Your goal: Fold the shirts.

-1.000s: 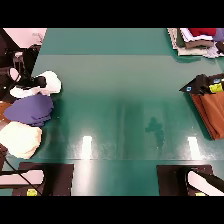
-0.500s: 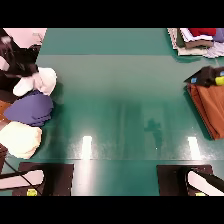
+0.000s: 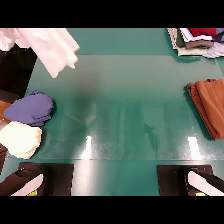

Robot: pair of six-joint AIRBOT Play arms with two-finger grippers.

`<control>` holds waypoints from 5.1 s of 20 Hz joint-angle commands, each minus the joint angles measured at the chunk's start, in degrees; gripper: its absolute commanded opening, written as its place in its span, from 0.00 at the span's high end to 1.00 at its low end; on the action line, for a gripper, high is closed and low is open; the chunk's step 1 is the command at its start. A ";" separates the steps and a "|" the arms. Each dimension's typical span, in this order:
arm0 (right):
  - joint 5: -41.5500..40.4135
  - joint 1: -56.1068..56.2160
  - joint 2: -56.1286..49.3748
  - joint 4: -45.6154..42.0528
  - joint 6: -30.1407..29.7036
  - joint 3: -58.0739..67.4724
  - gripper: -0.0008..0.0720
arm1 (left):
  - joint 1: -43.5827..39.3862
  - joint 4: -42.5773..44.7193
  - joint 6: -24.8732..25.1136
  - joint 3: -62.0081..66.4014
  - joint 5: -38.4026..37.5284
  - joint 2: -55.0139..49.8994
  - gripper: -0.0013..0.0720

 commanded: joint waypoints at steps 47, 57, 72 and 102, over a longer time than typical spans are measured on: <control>-10.08 25.86 -2.49 0.09 0.04 -46.95 0.30 | -10.86 -22.93 5.75 -46.86 8.22 -5.51 0.95; -21.00 39.54 -17.35 -0.17 -3.10 -48.70 0.39 | -10.86 -22.95 5.75 -46.86 8.13 -5.51 0.95; -7.72 21.18 -2.43 -21.42 2.08 -29.09 0.97 | -10.86 -0.81 7.54 -31.41 -5.29 1.77 0.95; 23.80 6.10 -3.15 -20.98 6.36 8.48 0.97 | -10.84 3.23 4.92 -5.33 -15.02 6.93 0.95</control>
